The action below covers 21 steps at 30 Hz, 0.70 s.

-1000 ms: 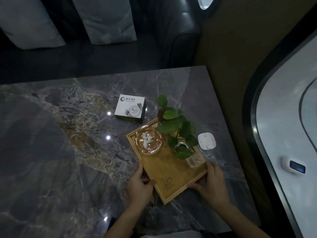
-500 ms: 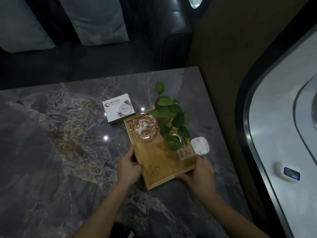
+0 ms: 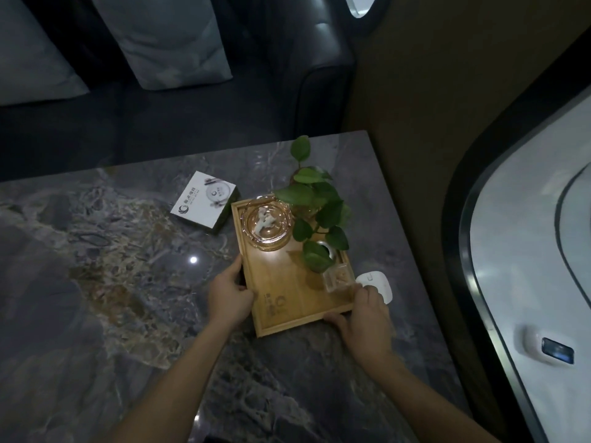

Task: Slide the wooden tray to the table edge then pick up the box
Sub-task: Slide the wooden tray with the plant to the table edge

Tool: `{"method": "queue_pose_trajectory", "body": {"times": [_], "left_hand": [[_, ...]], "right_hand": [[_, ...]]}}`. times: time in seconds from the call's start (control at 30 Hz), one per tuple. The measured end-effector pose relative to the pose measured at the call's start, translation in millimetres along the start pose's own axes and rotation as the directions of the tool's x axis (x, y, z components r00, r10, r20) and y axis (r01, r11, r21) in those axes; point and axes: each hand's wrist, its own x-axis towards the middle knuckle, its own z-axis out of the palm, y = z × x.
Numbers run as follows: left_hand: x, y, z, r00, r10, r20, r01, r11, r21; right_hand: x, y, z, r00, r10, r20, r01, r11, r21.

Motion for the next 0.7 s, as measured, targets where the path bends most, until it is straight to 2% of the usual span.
{"method": "queue_pose_trajectory", "body": {"times": [0.37,0.53,0.7], "left_hand": [[43.6,12.6,2.1,0.985,-0.025,-0.169,0.025,1.0,-0.002],[58.7,20.3,6.8,0.984,-0.014,-0.178,0.017,1.0,0.018],[68.2,29.5,16.2,0.989,-0.018,-0.148,0.012,0.999,-0.039]], "right_hand": [[39.8,-20.4,-9.4,1.0,0.007,0.006,-0.007,1.0,0.028],[56.3,-21.9,-15.0,1.0,-0.004,-0.006,0.004,0.999,0.031],[73.1,-15.4,-22.8,1.0,0.002,-0.005,-0.001,1.0,0.03]]}}
